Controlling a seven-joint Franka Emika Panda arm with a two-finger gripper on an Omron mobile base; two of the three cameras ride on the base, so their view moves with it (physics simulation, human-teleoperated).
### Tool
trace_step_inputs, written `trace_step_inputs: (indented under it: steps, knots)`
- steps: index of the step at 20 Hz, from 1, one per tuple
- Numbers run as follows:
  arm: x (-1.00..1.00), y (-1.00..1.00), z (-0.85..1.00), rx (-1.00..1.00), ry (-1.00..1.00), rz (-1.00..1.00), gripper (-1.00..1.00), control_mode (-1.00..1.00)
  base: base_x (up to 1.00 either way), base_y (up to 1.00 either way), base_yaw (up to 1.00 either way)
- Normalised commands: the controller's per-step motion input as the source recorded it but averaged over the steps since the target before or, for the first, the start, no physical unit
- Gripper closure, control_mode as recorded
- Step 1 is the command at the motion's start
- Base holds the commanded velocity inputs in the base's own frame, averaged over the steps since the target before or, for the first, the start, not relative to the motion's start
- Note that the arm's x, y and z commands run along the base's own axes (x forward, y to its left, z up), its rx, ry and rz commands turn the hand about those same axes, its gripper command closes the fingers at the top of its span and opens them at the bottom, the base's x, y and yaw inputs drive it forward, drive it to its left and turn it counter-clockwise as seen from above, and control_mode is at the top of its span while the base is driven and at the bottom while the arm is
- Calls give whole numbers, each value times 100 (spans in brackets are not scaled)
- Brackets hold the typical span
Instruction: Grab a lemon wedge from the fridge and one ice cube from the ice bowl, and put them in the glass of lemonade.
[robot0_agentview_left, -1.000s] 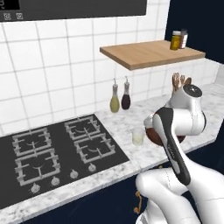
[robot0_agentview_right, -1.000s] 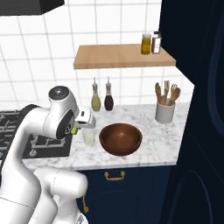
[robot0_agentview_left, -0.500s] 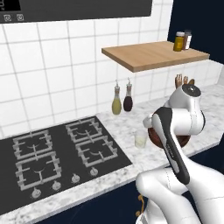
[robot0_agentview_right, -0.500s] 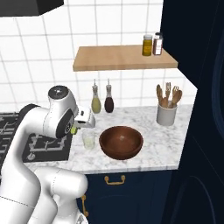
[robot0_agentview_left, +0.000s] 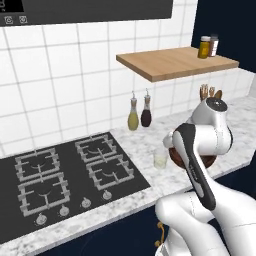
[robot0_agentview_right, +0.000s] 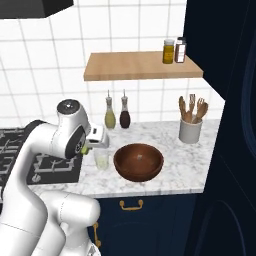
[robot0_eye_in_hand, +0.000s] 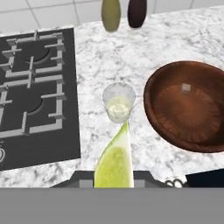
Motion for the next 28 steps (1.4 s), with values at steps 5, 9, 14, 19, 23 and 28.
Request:
trace_step_inputs:
  steps: [5, 9, 14, 19, 23, 28]
  knots:
    - [38, 2, -66, 0, 16, 0, 100, -100, 0, 0, 0]
    - [73, 12, -13, 0, 2, 0, 100, -100, 0, 0, 0]
    - [92, 7, -3, 0, 15, 0, 100, -100, 0, 0, 0]
    - [24, -6, -21, 0, 1, 0, 100, -100, 0, 0, 0]
    - [8, 0, -10, 0, 0, 0, 100, -100, 0, 0, 0]
    - [6, 0, -3, 0, 0, 0, 100, -100, 0, 0, 0]
